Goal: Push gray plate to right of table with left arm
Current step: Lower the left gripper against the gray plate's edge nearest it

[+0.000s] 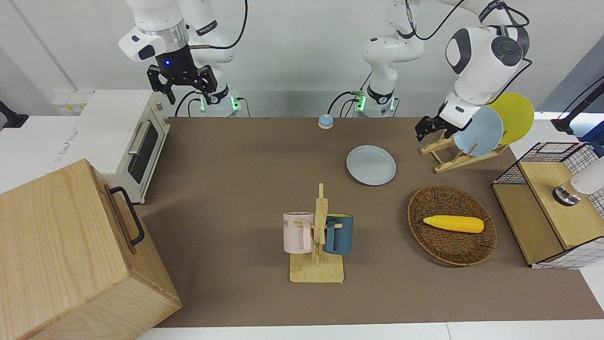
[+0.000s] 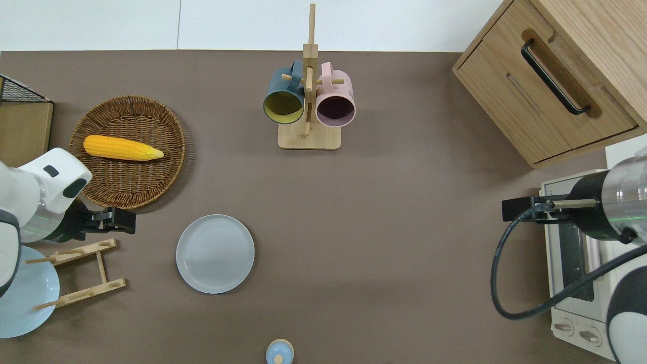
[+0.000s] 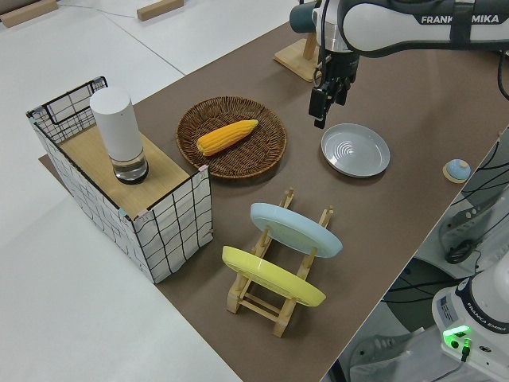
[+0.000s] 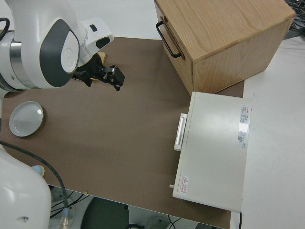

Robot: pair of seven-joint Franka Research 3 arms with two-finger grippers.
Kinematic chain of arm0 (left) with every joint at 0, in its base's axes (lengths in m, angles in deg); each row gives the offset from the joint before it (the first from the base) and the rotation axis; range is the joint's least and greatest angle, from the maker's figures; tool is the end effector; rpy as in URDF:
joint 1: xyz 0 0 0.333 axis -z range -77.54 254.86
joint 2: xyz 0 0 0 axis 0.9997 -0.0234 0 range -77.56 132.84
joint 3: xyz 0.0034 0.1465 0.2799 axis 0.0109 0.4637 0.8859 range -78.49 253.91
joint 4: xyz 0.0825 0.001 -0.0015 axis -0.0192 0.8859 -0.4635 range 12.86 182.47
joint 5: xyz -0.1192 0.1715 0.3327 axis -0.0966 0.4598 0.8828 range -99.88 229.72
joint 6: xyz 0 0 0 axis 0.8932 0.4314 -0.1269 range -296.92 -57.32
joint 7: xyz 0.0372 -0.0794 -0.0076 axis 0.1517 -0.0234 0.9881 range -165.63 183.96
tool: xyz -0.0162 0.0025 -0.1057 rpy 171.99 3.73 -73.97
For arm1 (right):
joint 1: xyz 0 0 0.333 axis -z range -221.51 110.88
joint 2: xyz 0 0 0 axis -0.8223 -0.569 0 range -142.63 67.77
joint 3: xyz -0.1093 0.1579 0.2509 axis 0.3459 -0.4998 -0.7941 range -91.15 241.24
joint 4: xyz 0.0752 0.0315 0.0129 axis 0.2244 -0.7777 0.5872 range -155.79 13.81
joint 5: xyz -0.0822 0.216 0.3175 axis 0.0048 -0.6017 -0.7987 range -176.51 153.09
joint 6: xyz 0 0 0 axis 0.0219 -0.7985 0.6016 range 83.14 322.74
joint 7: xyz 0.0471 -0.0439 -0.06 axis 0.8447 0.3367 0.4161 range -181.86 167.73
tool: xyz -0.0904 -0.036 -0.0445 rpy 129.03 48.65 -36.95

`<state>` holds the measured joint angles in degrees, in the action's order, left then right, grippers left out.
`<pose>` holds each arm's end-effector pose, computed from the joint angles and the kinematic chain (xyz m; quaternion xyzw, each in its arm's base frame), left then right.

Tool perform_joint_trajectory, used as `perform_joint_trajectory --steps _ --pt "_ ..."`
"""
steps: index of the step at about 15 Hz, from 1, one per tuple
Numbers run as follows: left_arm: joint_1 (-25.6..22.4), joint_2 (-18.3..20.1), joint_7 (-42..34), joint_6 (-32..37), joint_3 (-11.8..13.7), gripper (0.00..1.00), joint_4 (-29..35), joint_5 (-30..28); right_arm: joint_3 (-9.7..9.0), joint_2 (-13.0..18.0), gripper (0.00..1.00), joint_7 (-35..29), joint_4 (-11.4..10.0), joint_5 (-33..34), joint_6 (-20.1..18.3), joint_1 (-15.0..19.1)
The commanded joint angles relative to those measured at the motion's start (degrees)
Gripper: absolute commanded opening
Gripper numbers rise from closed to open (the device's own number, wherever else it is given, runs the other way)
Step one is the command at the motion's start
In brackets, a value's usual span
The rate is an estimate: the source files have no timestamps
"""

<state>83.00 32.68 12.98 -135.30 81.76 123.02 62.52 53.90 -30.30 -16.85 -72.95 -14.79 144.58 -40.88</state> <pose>0.5127 -0.0072 0.4698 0.9963 0.0374 -0.0760 0.0128 0.5061 0.0787 0.6525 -0.9996 0.0267 0.0021 0.0042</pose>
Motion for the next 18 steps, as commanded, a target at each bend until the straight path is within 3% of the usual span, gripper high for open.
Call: perform_joint_trajectory --steps 1,7,12,18 --pt "-0.49 1.55 -1.01 -2.9 -0.21 0.98 6.01 -2.15 -0.83 1.57 0.996 -0.58 -1.56 -1.23 0.02 1.39" --pt "-0.67 1.55 -1.01 -9.13 0.15 0.96 13.83 -4.36 -0.83 1.57 0.996 -0.58 -1.56 -1.23 0.02 1.39" --pt "-0.32 1.11 -1.09 -22.04 0.06 0.95 25.16 -9.54 -0.83 1.57 0.994 -0.58 -1.56 -1.23 0.02 1.39" --pt "0.3 0.33 -0.57 -24.34 -1.61 0.9 26.5 -11.74 -0.83 1.57 0.996 -0.58 -1.56 -1.23 0.02 1.39"
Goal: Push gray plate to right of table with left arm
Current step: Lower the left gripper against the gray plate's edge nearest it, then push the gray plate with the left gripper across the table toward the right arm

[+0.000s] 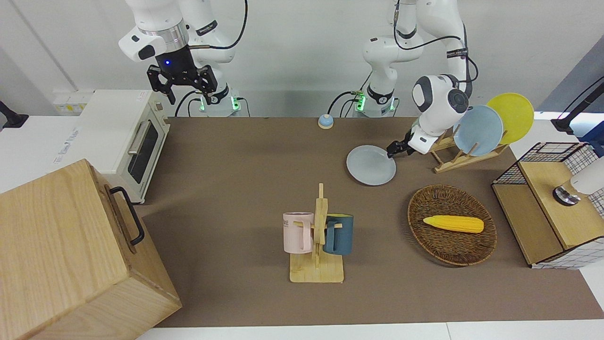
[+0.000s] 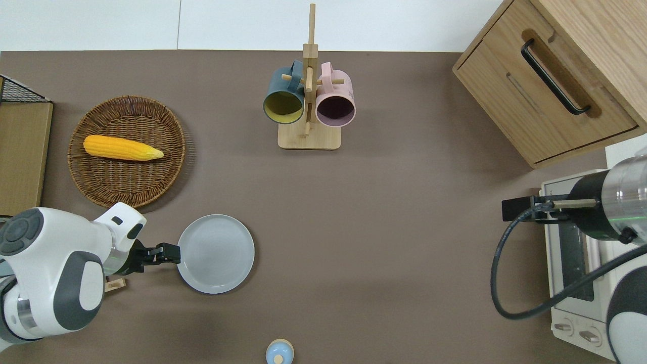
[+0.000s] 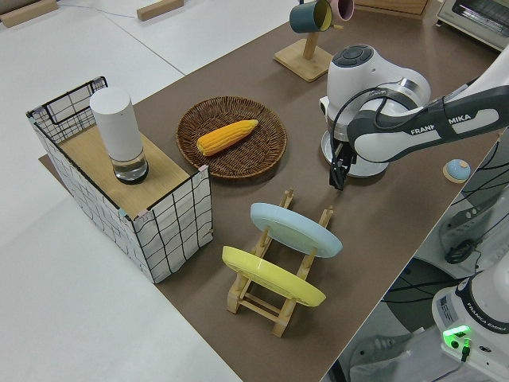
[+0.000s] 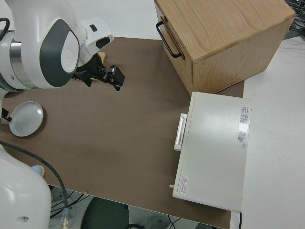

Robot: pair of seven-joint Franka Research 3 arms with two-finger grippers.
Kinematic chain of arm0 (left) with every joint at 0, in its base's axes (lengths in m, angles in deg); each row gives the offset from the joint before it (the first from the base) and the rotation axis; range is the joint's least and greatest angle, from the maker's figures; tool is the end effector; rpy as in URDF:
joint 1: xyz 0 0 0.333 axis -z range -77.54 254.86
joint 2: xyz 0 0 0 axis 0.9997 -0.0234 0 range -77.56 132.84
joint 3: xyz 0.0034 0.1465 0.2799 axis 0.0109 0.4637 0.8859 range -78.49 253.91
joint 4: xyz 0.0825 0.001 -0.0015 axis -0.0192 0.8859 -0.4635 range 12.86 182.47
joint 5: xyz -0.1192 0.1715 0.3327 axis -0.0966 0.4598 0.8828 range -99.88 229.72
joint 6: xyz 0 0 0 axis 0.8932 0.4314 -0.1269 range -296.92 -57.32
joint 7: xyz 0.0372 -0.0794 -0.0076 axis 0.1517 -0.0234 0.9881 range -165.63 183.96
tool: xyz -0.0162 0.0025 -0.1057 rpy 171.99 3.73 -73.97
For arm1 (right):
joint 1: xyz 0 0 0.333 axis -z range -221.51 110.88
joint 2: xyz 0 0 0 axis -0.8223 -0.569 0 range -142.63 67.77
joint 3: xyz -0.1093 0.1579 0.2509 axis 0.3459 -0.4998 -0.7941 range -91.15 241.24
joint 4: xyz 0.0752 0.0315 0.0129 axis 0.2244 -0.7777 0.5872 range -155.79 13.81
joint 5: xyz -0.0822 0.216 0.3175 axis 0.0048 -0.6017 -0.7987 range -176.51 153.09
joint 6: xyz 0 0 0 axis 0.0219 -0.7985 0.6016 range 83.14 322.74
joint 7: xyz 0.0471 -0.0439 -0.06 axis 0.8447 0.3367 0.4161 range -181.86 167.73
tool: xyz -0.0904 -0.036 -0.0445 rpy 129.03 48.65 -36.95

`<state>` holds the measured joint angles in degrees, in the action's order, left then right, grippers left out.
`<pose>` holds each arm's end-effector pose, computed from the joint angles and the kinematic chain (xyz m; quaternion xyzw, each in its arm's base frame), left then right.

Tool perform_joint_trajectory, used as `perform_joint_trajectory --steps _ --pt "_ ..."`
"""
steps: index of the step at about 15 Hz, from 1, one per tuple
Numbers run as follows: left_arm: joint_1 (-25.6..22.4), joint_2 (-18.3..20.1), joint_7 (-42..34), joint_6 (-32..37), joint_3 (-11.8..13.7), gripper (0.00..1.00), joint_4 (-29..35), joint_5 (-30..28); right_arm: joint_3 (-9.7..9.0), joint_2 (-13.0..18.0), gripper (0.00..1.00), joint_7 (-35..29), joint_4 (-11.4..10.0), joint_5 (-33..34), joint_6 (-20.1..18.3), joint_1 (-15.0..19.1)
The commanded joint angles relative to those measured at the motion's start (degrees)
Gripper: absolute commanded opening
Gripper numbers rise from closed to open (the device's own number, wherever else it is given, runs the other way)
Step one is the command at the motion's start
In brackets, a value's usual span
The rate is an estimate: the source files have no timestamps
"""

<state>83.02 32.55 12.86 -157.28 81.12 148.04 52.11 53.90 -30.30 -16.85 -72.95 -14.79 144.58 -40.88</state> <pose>0.4423 -0.0151 0.3081 0.9868 0.0976 -0.1052 0.0751 0.5061 0.0787 0.6525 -0.9996 0.0267 0.0021 0.0042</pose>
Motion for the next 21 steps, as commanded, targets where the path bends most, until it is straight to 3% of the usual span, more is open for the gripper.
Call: perform_joint_trajectory --steps 1,3,4,6,10,15,21 --pt "0.27 0.36 -0.54 -3.16 -0.97 0.84 1.99 -1.33 -0.83 1.57 0.996 -0.67 -1.56 -1.23 0.02 1.39" --pt "0.27 0.18 -0.62 -3.52 -0.97 0.63 2.09 -1.33 -0.83 1.57 0.996 -0.58 -1.56 -1.23 0.02 1.39" --pt "0.36 0.18 -0.45 -3.6 -0.97 0.48 2.09 -1.33 -0.83 1.57 0.996 -0.58 -1.56 -1.23 0.02 1.39" --pt "0.36 -0.17 -0.36 -3.78 -0.97 0.32 2.09 -1.33 -0.83 1.57 0.996 -0.58 -1.56 -1.23 0.02 1.39" --pt "0.71 -0.61 0.52 -5.27 -1.49 0.24 2.18 -1.33 -0.83 1.57 0.996 -0.58 -1.56 -1.23 0.02 1.39" --pt "0.97 -0.87 3.24 -5.89 -2.37 0.04 2.18 -1.33 -0.83 1.57 0.996 -0.67 -1.56 -1.23 -0.07 1.39" --pt "1.5 -0.87 7.8 -6.42 -4.65 0.0 2.18 -1.33 -0.83 1.57 0.996 -0.58 -1.56 -1.23 0.01 1.39"
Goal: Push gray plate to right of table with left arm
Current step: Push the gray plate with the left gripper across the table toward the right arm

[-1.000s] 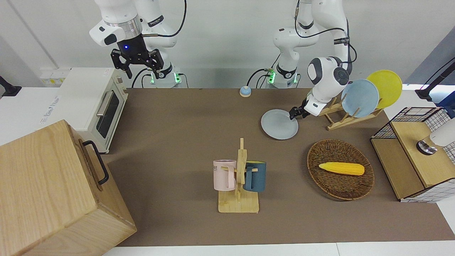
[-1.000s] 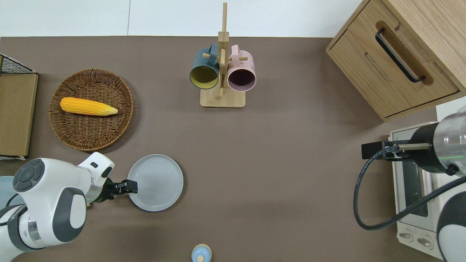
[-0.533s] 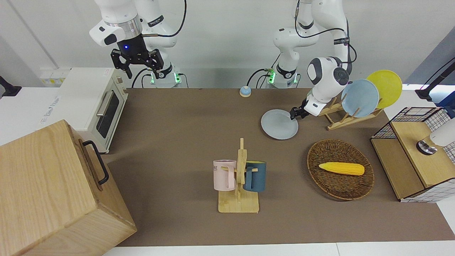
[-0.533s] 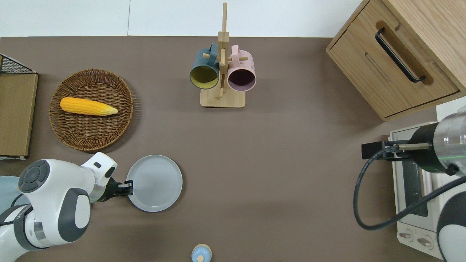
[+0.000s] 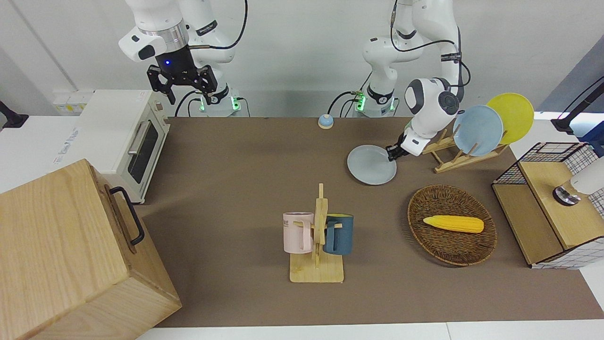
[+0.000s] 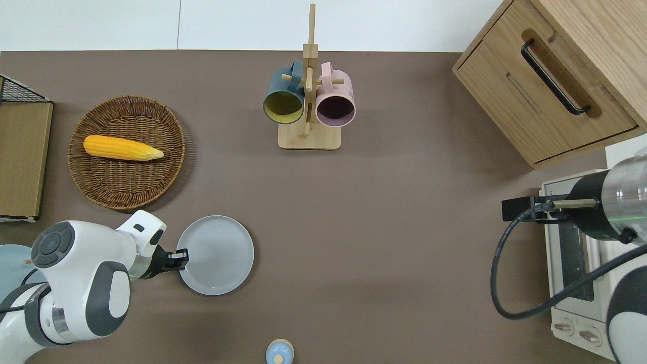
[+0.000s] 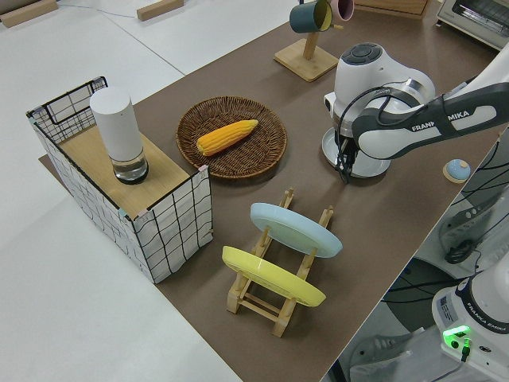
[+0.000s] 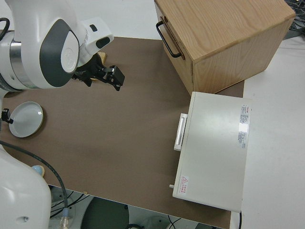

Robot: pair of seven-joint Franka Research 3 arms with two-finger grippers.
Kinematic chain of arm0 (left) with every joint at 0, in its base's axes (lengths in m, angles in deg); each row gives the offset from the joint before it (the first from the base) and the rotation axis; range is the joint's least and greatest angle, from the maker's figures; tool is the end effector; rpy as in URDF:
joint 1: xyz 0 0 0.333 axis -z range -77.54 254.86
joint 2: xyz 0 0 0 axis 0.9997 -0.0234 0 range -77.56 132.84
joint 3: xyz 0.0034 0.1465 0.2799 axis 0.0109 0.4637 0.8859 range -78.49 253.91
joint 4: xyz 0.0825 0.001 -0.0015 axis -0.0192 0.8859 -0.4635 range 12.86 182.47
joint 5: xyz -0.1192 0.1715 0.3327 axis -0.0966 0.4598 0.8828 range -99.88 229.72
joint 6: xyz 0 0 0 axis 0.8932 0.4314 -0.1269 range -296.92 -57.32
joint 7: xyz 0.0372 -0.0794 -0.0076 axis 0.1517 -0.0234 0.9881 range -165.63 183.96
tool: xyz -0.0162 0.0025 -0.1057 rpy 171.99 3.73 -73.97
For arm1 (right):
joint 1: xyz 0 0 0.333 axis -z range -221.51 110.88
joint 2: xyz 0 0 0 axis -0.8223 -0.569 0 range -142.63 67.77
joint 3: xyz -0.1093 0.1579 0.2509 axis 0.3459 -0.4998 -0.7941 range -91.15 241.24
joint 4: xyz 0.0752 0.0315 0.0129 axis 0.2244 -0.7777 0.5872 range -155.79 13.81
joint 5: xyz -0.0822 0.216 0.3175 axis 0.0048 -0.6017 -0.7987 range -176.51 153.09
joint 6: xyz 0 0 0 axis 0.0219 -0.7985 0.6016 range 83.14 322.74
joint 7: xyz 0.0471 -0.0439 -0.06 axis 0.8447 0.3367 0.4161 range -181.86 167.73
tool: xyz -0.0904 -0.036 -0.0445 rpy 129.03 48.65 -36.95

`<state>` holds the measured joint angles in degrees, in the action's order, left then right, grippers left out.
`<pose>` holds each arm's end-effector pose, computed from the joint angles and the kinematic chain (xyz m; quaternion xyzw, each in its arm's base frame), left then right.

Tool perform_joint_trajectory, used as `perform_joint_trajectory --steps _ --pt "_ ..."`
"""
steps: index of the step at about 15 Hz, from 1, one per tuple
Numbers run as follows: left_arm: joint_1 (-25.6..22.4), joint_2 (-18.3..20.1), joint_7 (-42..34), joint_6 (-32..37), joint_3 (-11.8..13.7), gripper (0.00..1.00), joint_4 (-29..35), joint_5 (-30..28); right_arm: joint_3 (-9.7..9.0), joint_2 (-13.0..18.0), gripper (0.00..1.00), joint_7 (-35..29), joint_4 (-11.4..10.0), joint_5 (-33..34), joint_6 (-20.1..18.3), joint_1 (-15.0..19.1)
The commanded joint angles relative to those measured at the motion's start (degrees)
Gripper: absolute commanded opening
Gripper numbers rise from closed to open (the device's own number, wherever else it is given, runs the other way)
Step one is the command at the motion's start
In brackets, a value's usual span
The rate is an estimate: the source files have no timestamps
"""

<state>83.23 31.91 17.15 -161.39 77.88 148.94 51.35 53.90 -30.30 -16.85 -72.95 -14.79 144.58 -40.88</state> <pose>0.4435 -0.0399 0.3015 0.9872 0.1136 -0.0880 0.0698 0.5061 0.0787 0.6525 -0.9996 0.0267 0.0021 0.0042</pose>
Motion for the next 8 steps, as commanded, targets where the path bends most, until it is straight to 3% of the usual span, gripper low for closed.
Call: perform_joint_trajectory --steps 1,4,8 --pt "1.39 -0.23 5.27 -2.92 -2.55 0.0 1.28 -0.57 -0.83 1.57 0.996 -0.58 -1.56 -1.23 0.02 1.39" --pt "1.73 -0.75 11.51 -4.59 -8.08 0.0 1.28 -2.06 -0.83 1.57 0.996 -0.58 -1.56 -1.23 0.02 1.39" --pt "2.88 -0.84 14.07 -5.12 -11.79 0.0 1.11 -3.73 -0.83 1.57 0.996 -0.58 -1.56 -1.23 -0.07 1.39"
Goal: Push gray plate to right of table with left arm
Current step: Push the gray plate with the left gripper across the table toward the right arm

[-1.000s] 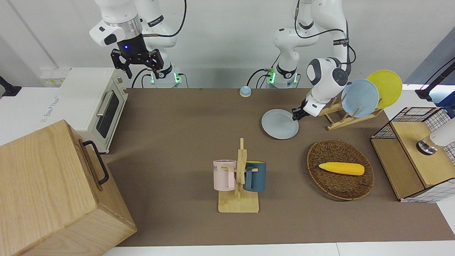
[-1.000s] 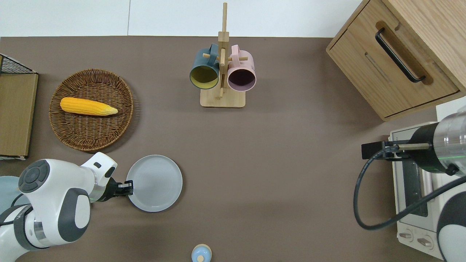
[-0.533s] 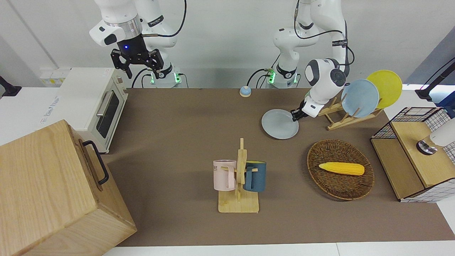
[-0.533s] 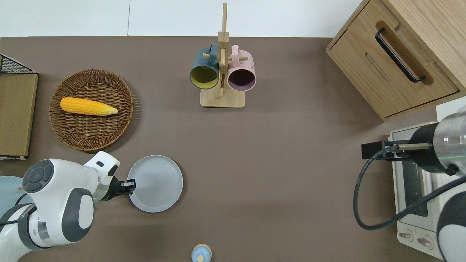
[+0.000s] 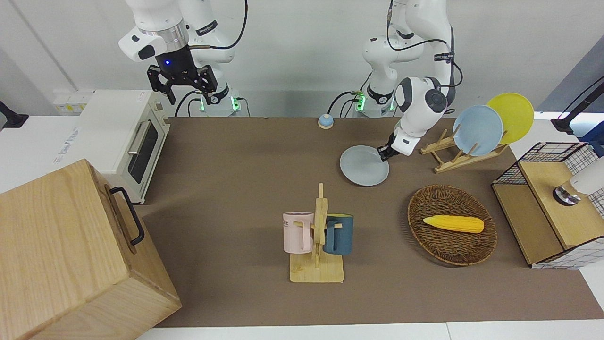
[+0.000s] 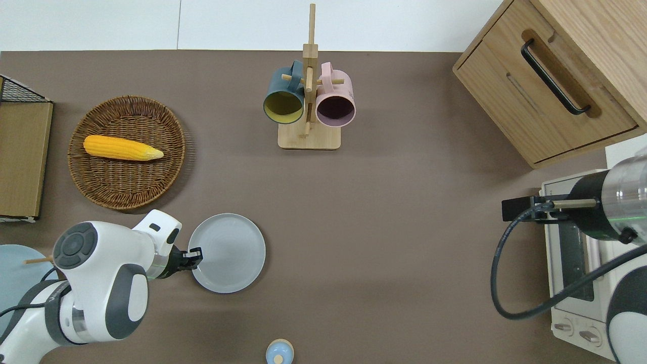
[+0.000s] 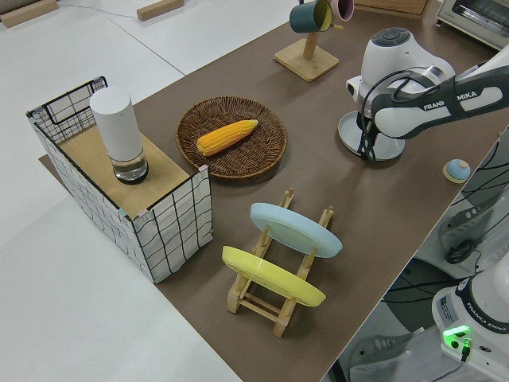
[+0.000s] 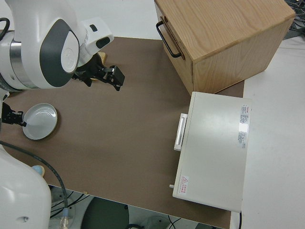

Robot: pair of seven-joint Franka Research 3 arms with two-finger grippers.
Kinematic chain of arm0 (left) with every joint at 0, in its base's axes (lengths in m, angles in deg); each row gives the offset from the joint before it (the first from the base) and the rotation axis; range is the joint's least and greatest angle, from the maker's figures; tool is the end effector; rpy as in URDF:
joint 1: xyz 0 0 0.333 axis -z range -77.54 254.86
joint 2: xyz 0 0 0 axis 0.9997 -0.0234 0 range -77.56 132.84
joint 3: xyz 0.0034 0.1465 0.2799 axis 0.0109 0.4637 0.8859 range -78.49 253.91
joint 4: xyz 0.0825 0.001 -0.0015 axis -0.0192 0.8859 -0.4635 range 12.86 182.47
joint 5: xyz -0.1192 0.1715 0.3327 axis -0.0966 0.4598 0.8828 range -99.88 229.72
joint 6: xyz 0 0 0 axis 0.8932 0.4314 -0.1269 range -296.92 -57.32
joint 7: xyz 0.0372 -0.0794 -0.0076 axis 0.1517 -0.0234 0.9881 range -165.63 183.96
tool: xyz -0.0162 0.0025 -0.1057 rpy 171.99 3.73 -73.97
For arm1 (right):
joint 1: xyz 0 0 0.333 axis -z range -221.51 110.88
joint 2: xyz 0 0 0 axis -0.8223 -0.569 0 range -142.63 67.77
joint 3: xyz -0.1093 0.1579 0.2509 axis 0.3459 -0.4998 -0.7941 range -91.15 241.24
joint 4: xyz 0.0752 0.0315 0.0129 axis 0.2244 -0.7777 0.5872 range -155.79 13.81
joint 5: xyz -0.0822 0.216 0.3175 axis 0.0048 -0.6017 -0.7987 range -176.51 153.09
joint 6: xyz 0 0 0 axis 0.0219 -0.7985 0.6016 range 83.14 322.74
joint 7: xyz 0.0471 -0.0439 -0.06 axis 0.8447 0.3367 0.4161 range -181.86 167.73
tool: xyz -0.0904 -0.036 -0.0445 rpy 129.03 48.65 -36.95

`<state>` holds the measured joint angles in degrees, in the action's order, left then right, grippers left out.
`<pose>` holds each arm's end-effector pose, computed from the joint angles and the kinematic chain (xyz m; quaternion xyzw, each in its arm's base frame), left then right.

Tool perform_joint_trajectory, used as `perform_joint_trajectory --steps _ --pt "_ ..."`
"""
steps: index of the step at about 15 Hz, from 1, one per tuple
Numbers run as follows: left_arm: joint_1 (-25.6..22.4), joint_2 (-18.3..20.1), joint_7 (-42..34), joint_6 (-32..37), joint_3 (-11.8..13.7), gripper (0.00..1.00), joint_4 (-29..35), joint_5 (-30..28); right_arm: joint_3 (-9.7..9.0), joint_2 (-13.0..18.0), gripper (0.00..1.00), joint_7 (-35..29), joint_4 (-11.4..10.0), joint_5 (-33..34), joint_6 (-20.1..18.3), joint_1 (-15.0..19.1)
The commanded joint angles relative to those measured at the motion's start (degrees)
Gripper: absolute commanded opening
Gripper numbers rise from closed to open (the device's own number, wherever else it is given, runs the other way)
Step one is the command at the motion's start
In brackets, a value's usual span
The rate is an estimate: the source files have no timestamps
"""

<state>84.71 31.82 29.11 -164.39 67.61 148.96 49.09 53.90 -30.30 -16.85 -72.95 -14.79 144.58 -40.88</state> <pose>0.4322 -0.1297 0.3029 0.9861 0.1321 -0.0790 0.0627 0.5061 0.0787 0.6525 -0.9996 0.0267 0.0021 0.0042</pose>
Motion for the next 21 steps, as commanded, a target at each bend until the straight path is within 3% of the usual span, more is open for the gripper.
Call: perform_joint_trajectory --steps 1,10,16,21 --pt "2.35 -0.93 2.72 -2.47 -1.7 0.0 1.08 -2.61 -0.83 1.57 0.996 -0.58 -1.56 -1.23 -0.07 1.39" --pt "16.41 -6.38 10.55 -11.17 -1.0 0.0 -0.67 -6.57 -0.83 1.57 0.996 -0.67 -1.56 -1.23 -0.07 1.39" --pt "28.1 -10.68 11.33 -12.58 6.81 0.0 -5.59 -11.67 -0.83 1.57 0.996 -0.58 -1.56 -1.23 0.02 1.39" --pt "36.98 -14.55 13.89 -13.37 12.44 0.0 -10.33 -12.37 -0.83 1.57 0.994 -0.58 -1.56 -1.23 0.02 1.39"
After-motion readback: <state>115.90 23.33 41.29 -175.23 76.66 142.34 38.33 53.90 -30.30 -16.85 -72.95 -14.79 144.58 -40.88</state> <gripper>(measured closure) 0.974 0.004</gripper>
